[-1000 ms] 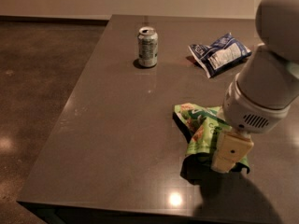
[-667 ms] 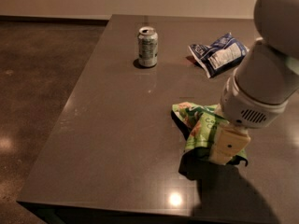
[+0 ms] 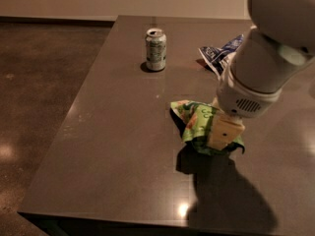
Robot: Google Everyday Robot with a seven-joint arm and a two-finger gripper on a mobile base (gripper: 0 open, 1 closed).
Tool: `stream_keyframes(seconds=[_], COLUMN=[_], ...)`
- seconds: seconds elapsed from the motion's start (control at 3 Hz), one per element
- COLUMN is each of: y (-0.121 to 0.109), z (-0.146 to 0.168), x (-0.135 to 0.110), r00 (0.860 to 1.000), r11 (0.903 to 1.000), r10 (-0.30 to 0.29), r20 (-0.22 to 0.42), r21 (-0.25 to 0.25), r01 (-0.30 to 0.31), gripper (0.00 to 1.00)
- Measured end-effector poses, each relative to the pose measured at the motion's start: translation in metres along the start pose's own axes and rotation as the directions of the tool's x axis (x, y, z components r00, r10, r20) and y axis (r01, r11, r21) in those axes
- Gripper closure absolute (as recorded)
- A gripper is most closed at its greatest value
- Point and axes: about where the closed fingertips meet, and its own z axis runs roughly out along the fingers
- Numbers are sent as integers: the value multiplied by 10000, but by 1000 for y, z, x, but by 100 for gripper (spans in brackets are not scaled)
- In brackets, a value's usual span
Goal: Move green rice chip bag near 7up can
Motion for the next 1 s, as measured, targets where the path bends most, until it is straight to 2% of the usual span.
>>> stream_keyframes(seconds=[0.33, 1.0], y=[-25, -63], z=[3, 13], x=[-28, -86], r00=[9985, 9863], r11=[9985, 9913], r10=[-367, -994], r20=[404, 1318], r21=[415, 992], r01=[350, 867], gripper=[100, 100])
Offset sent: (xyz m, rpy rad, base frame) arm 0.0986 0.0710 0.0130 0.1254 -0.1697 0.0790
